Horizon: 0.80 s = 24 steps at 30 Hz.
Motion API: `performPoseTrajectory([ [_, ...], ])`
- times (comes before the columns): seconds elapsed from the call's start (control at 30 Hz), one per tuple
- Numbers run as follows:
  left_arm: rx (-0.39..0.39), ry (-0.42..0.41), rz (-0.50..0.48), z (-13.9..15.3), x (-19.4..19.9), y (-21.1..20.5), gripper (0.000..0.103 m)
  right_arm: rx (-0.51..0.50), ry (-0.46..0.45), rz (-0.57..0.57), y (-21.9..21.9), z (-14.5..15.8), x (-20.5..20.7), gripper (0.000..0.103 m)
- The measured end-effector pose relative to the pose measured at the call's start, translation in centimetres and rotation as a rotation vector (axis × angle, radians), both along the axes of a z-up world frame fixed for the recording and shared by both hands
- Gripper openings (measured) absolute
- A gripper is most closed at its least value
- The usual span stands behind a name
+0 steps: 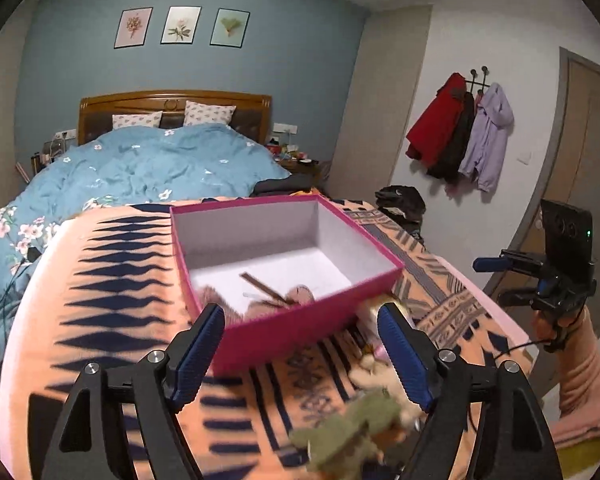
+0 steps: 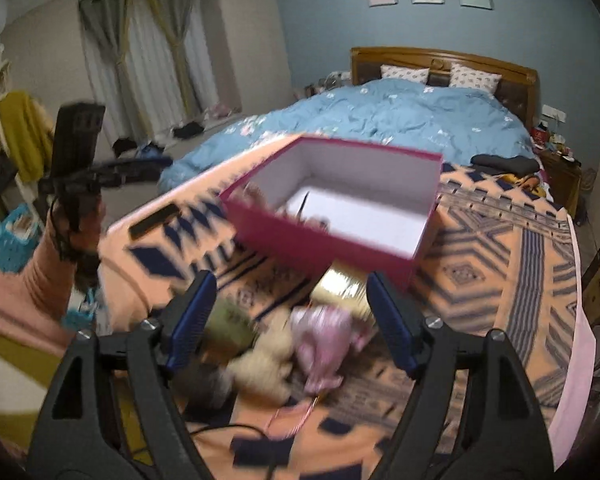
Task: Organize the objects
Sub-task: 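Return both grippers to the pile and grasp the brown knitted toy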
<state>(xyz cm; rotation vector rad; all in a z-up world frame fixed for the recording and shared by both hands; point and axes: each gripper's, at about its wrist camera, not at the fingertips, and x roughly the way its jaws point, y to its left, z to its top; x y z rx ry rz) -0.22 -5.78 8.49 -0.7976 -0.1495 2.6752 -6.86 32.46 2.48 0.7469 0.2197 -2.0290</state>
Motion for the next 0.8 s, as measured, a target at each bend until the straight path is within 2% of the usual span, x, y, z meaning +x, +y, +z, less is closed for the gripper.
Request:
performPoseTrajectory([
  [0.13,-0.012,-0.008,-0.016,-0.6,2.9,0.3,0.081,0.081,-0.042,0.093,-1.5,-3.0,2.8,0.078],
  [0.2,-0.043,-0.002,-0.006,-0.7,4.2,0.5,0.081,0.123,-0.07,0.141,-2.8,-5.0,3.8,0.078],
  [0.37,-0.083,0.013,0.019,-0.9,7.0,0.3,0.081,0.167,-0.214,0.253,-5.8,-9.9,5.4,0.078],
  [0.57,-0.083,-0.007,0.074,-1.7,7.7,-0.9,0.081,0.224,-0.247,0.281,-8.7,-13.5,6.3,0.078],
  [0.63,-0.07,-0.018,0.092,-2.0,7.7,-1.6,0.081,0.212,-0.273,0.293,-9.1,-14.2,6.3,0.075],
  [0.7,-0.06,-0.028,0.106,-2.4,7.7,-2.1,0.081,0.185,-0.306,0.297,-9.2,-14.8,6.1,0.062],
  [0.8,-0.054,-0.051,0.113,-3.2,7.4,-2.4,0.081,0.152,-0.316,0.275,-8.7,-14.5,5.7,0.059],
])
